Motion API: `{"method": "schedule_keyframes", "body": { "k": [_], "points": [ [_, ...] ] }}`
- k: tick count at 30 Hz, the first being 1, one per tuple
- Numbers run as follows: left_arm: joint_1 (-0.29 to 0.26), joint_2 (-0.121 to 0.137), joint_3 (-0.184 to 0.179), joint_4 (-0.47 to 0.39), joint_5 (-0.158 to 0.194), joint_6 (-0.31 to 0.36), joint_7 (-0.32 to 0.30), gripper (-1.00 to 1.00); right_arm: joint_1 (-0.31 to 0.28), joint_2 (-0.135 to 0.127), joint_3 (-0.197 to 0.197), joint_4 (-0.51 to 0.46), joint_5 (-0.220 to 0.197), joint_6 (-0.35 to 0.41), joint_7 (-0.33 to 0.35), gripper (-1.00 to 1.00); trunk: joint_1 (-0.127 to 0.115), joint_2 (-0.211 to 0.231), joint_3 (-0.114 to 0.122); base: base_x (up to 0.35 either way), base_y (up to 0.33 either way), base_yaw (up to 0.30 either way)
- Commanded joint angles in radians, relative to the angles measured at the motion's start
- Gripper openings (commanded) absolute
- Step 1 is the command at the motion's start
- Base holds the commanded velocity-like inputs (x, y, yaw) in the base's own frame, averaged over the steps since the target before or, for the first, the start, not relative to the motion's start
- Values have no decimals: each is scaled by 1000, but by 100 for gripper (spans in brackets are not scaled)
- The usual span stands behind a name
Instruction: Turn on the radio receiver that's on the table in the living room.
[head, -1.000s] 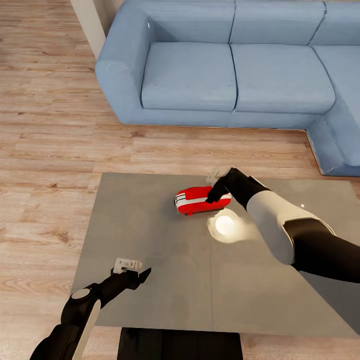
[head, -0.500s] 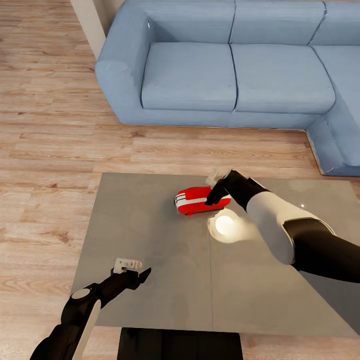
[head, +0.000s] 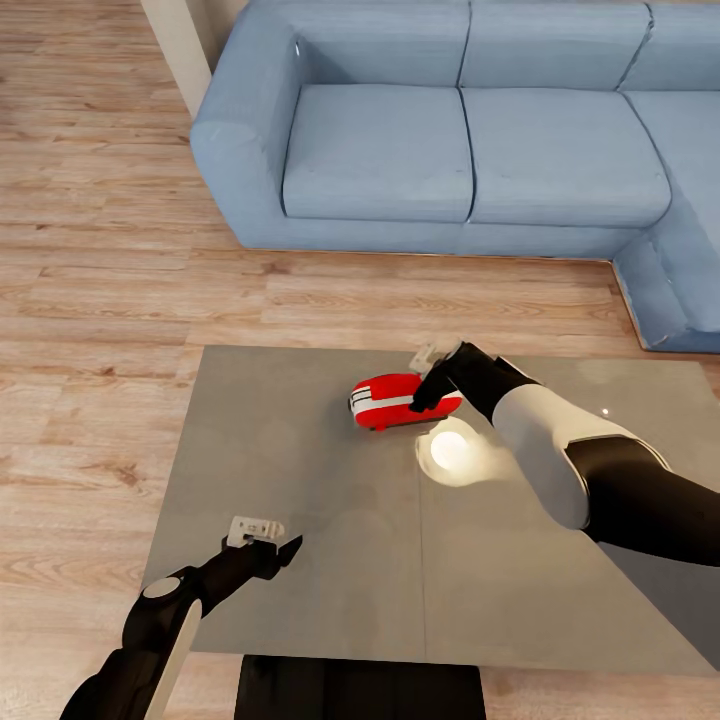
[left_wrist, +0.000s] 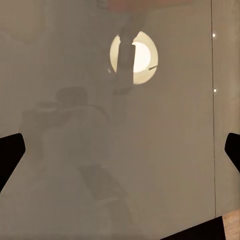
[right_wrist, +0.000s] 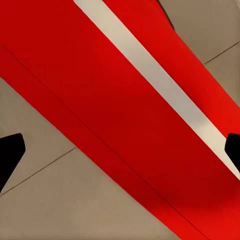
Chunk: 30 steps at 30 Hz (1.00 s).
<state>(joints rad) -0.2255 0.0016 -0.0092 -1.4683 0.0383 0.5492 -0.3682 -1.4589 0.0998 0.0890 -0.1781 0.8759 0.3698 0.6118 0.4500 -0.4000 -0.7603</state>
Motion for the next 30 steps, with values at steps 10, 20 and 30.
{"method": "schedule_keyframes", "body": {
  "k": [10, 20, 30],
  "points": [
    [0, 0, 0, 0, 0, 0, 0, 100, 0, -3, 0, 0, 0, -1, 0, 100, 0, 0, 0, 0, 0, 0],
    [0, 0, 0, 0, 0, 0, 0, 100, 0, -2, 0, 0, -5, -1, -20, -100, 0, 0, 0, 0, 0, 0],
    [0, 0, 0, 0, 0, 0, 0, 100, -1, -11, 1, -11, -2, -22, -11, -100, 0, 0, 0, 0, 0, 0]
  ]
}}
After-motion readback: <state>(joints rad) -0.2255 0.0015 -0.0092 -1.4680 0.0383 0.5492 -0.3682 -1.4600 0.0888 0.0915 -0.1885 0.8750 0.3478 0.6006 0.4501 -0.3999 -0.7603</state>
